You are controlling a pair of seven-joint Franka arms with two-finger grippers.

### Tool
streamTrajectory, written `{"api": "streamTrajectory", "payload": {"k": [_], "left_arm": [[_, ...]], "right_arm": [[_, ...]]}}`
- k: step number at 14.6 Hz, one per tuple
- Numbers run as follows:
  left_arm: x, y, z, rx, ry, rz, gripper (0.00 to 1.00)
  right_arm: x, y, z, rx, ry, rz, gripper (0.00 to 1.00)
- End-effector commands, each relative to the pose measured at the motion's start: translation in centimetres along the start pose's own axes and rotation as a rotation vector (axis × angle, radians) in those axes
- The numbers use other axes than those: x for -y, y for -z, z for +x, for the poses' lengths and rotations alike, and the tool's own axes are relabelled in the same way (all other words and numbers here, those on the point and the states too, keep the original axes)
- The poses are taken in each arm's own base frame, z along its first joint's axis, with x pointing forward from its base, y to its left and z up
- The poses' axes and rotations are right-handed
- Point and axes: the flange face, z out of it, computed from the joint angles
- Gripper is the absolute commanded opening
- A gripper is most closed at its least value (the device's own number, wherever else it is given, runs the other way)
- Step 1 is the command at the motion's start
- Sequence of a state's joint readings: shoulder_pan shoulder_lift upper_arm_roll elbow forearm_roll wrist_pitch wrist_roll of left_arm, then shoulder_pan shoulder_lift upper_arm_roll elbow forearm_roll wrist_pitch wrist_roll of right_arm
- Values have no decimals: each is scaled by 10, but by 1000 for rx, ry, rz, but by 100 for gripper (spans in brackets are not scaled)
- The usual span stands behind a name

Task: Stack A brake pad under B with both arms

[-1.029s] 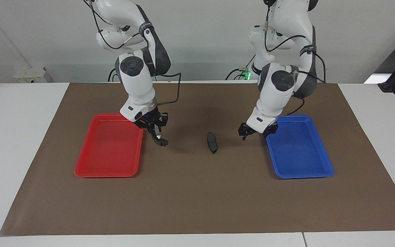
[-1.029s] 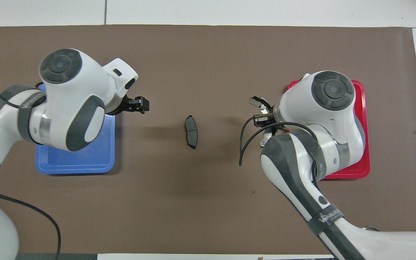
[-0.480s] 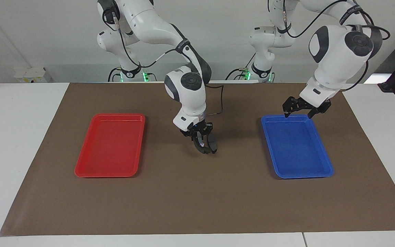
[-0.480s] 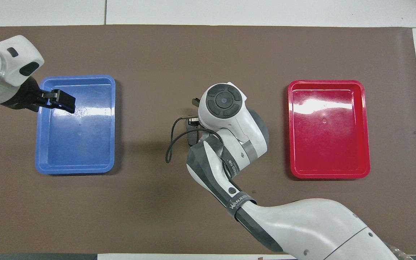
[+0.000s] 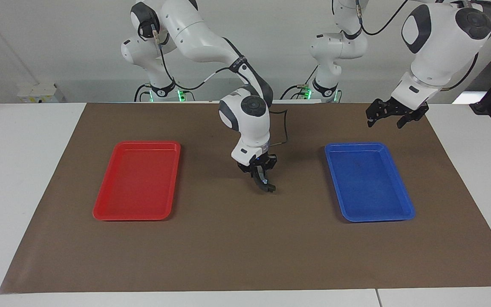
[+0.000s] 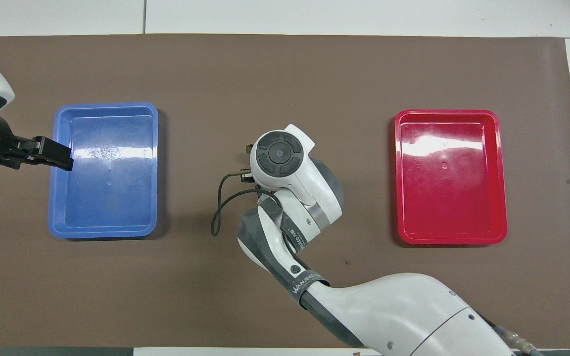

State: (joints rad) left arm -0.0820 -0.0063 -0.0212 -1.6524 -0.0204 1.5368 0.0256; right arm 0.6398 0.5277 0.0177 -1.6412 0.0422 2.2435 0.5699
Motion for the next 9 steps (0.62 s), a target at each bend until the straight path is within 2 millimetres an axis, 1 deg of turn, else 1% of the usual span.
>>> {"api": "streamTrajectory", "payload": {"k": [1, 9], "left_arm": [[5, 5, -17, 19, -8, 3, 98], [9, 6, -16, 5, 3, 35, 98]], "right_arm": [[3, -3, 5, -19, -21, -6, 0], [2, -12, 1, -10, -21, -14, 0]]}}
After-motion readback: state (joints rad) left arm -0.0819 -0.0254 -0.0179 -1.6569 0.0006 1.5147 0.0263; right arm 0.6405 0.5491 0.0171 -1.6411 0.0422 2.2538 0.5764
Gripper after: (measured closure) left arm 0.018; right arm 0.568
